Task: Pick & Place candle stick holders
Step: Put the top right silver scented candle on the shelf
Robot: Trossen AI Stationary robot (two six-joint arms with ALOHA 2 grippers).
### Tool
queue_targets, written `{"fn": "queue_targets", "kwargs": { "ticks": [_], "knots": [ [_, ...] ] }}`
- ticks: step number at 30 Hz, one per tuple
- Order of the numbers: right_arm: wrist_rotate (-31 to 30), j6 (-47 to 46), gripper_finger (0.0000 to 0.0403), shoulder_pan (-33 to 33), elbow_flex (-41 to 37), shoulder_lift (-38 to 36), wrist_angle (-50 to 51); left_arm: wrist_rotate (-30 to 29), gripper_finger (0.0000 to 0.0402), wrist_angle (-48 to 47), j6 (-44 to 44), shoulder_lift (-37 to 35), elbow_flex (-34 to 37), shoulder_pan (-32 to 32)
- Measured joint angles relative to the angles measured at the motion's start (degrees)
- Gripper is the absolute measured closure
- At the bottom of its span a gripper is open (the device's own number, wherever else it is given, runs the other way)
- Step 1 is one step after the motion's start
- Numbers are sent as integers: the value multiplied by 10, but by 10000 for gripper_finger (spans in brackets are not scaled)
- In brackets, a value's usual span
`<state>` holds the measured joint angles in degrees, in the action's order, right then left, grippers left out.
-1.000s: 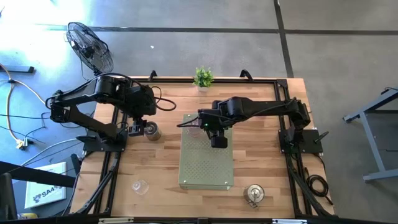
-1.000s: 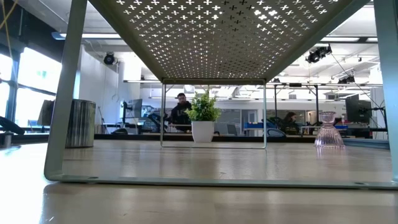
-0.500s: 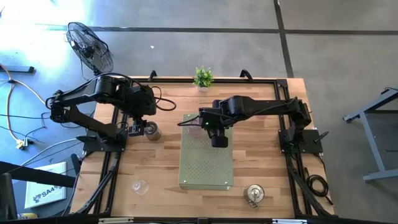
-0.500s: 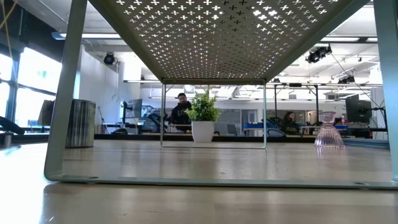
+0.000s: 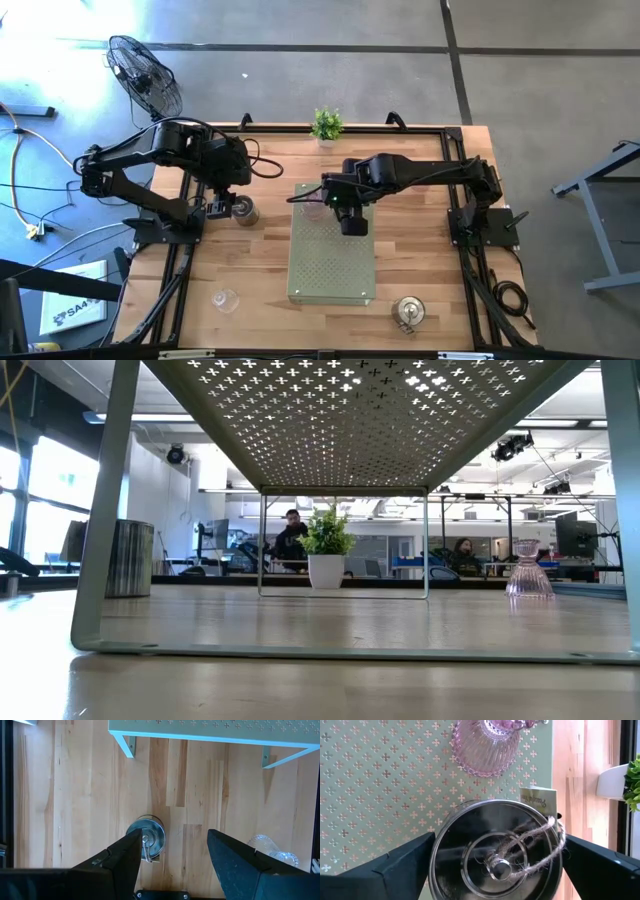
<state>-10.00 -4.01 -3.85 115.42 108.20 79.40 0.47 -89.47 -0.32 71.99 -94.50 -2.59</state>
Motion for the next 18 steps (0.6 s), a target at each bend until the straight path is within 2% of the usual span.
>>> {"fn": "queue_targets", "kwargs": {
  "ticks": [18],
  "knots": [
    [3, 2, 3, -6, 0, -7, -14, 0, 181, 0, 0, 0, 0, 0]
  ]
}}
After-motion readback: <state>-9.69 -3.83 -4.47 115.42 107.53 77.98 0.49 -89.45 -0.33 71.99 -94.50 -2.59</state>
